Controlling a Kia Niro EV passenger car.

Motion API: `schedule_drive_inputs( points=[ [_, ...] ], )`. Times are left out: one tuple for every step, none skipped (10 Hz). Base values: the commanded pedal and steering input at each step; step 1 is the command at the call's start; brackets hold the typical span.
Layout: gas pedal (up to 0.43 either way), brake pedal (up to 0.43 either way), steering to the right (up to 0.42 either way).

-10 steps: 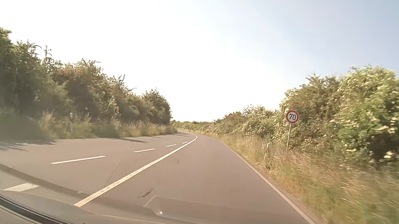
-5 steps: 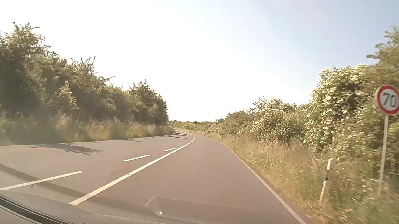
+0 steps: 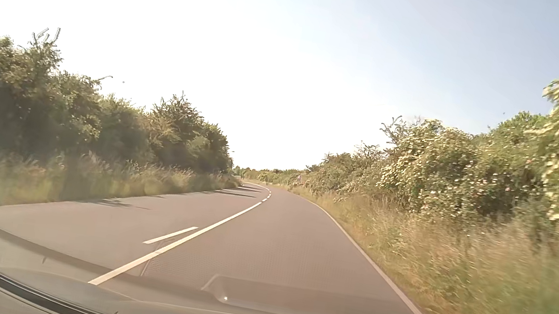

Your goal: Follow the waypoints while adhering to traffic rules and regulations

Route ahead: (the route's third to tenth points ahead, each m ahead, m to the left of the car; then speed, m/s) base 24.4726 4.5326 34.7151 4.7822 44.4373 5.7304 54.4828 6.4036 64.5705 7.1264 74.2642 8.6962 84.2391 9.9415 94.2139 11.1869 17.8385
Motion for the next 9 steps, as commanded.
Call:
schedule_drive_inputs(
  points=[
    [0.169, 0.006, -0.005],
    [0.169, 0.006, -0.005],
    [0.169, 0.006, -0.005],
    [0.169, 0.006, -0.005],
    [0.169, 0.006, -0.005],
    [0.169, 0.006, -0.005],
    [0.169, 0.006, -0.005],
    [0.169, 0.006, -0.006],
    [0.169, 0.006, -0.007]
  ],
)
